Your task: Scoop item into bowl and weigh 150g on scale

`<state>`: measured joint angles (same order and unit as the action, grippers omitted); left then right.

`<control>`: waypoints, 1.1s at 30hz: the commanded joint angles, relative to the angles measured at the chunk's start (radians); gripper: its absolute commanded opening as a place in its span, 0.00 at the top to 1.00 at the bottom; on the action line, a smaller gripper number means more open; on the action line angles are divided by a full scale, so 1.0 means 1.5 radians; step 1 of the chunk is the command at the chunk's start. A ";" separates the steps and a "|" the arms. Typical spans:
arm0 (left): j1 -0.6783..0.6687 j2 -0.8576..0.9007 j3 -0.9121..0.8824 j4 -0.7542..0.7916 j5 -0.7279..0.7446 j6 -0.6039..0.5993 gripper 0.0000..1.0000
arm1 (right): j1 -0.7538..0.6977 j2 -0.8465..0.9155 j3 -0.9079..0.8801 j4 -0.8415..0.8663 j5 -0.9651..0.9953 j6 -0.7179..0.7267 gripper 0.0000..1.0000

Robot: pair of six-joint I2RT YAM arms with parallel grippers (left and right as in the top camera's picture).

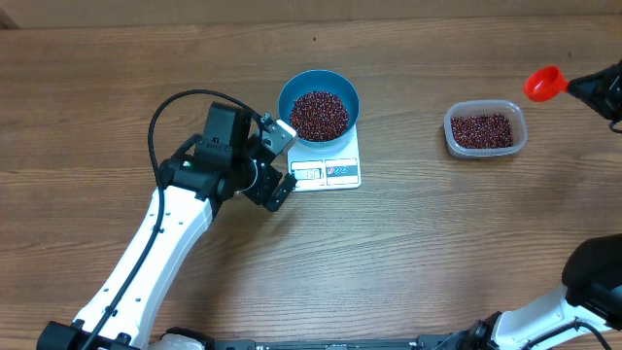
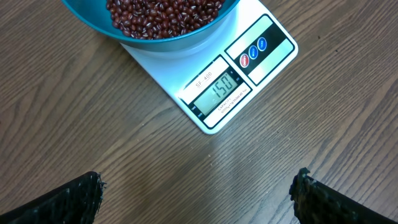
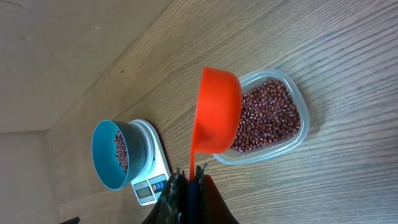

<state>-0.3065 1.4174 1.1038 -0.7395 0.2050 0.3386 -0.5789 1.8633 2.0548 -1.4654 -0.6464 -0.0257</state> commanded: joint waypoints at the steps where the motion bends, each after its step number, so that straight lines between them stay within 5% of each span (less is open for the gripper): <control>1: 0.003 -0.014 -0.002 0.001 0.003 -0.007 0.00 | 0.001 -0.010 -0.004 0.004 0.001 0.002 0.96; 25: 0.003 -0.014 -0.002 0.001 0.003 -0.007 0.00 | 0.001 -0.010 -0.005 0.009 -0.006 0.001 0.96; 33: 0.003 -0.014 -0.002 0.001 0.003 -0.006 0.00 | 0.003 -0.010 -0.005 0.005 -0.002 0.106 0.96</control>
<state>-0.3065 1.4174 1.1038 -0.7395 0.2050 0.3386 -0.5789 1.8633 2.0548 -1.4528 -0.6468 0.0479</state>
